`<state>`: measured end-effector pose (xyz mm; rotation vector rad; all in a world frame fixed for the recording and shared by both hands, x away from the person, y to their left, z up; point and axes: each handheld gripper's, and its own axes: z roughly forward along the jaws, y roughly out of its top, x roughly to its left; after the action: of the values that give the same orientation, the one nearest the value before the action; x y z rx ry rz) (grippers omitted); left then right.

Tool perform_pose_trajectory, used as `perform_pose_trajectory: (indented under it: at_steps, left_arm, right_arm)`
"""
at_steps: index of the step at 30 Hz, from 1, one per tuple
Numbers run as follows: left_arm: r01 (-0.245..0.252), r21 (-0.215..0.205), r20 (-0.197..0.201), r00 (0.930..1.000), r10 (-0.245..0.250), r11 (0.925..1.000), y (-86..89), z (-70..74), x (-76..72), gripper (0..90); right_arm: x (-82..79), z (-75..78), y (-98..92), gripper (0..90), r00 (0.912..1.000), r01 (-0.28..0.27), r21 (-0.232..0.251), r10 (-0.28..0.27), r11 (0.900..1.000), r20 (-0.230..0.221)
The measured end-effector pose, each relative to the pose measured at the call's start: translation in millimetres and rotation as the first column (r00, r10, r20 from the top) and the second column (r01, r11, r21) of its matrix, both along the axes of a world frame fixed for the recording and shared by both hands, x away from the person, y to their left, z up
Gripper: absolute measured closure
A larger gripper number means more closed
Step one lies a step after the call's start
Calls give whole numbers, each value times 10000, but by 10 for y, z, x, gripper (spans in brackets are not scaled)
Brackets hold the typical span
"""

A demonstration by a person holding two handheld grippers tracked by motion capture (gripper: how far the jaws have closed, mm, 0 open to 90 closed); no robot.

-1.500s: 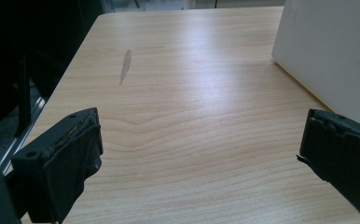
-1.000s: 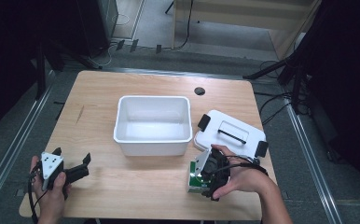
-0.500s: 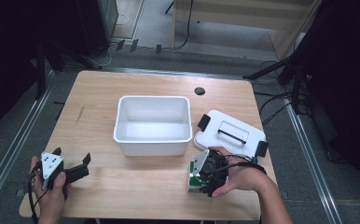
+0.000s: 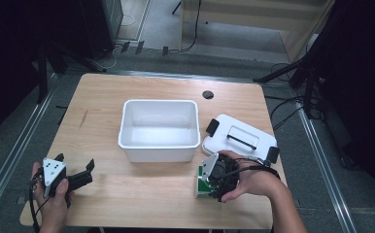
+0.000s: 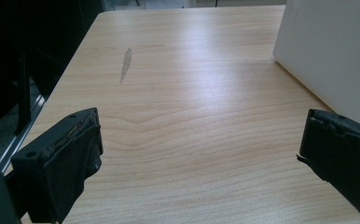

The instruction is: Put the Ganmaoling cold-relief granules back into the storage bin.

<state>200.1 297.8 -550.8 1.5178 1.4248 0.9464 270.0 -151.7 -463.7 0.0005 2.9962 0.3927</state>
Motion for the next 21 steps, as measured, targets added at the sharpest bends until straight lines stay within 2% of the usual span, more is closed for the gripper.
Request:
perform_pose_trajectory:
  at_steps: [6,21]
  left_arm:
    - [20,48,-5,10000,-20,10000,0,1,-1,0]
    - [16,64,-10,10000,-15,10000,-2,1,0,0]
  right_arm:
    - [25,90,-52,164,9998,70,-26,-70,10000,173]
    - [122,275,-166,164,9994,227,-59,-225,9997,255]
